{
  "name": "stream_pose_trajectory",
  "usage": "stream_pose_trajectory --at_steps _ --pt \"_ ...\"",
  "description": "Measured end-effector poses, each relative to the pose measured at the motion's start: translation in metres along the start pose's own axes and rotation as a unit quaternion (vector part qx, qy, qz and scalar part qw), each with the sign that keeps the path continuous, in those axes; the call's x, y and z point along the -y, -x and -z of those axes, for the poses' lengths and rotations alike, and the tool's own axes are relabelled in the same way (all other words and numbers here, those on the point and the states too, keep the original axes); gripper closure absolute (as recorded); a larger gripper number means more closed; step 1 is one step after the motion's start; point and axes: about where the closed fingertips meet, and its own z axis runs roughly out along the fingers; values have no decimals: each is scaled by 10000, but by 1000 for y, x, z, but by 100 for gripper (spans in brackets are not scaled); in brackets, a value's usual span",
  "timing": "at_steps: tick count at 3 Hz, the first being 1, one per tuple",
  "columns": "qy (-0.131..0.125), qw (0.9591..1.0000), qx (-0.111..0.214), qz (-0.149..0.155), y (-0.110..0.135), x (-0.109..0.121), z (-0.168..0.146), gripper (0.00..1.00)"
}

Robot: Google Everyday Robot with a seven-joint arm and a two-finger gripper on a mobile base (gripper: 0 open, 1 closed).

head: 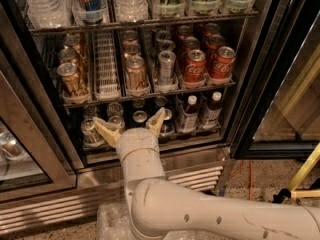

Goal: Pick orange can from middle shelf of fridge

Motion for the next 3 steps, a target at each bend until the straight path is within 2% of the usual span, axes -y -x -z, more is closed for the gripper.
stream_pose_trajectory --at_steps 2,3 --pt "0 10000 0 0 0 0 0 43" --pt "0 10000 0 0 0 0 0 38"
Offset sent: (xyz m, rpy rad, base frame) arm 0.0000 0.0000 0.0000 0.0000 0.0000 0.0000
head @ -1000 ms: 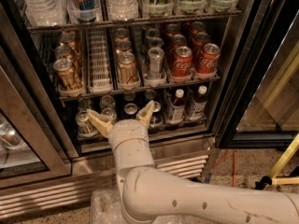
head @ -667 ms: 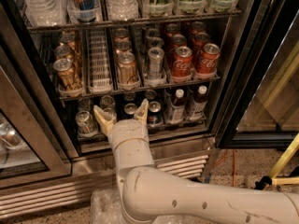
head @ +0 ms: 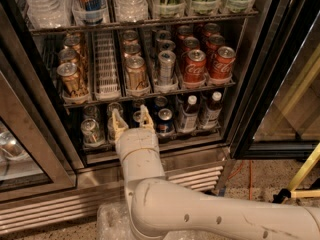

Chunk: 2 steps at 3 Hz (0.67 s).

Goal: Pick orange can from middle shelf of fridge

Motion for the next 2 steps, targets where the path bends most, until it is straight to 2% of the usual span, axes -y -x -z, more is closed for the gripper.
stream_pose_trajectory --at_steps 1,2 --pt "0 10000 0 0 0 0 0 22" --pt "0 10000 0 0 0 0 0 15"
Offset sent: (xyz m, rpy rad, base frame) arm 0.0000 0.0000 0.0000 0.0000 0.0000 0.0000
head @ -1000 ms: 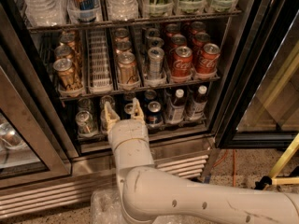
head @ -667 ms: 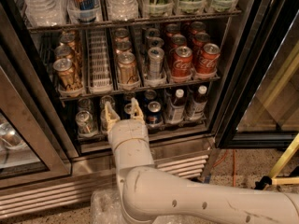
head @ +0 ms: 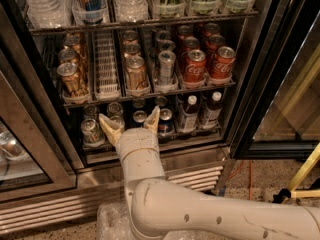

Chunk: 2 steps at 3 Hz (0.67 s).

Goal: Pick orange can from middle shelf of fridge

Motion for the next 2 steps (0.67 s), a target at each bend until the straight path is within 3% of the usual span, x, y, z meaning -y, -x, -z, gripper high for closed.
stream_pose_trajectory --at_steps 2 --pt "-124 9999 -6 63 0 6 2 12"
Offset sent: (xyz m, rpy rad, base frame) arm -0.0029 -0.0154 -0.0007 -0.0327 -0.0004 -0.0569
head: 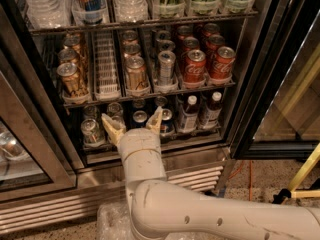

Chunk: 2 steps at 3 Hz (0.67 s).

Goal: Pick orange can from middle shelf of fridge

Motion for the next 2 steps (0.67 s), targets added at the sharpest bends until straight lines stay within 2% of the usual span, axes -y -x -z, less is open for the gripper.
stream_pose_trajectory --at_steps 1,2 --pt "-212 9996 119 136 2 11 4 0" --pt "-336 9990 197 216 4 18 7 0"
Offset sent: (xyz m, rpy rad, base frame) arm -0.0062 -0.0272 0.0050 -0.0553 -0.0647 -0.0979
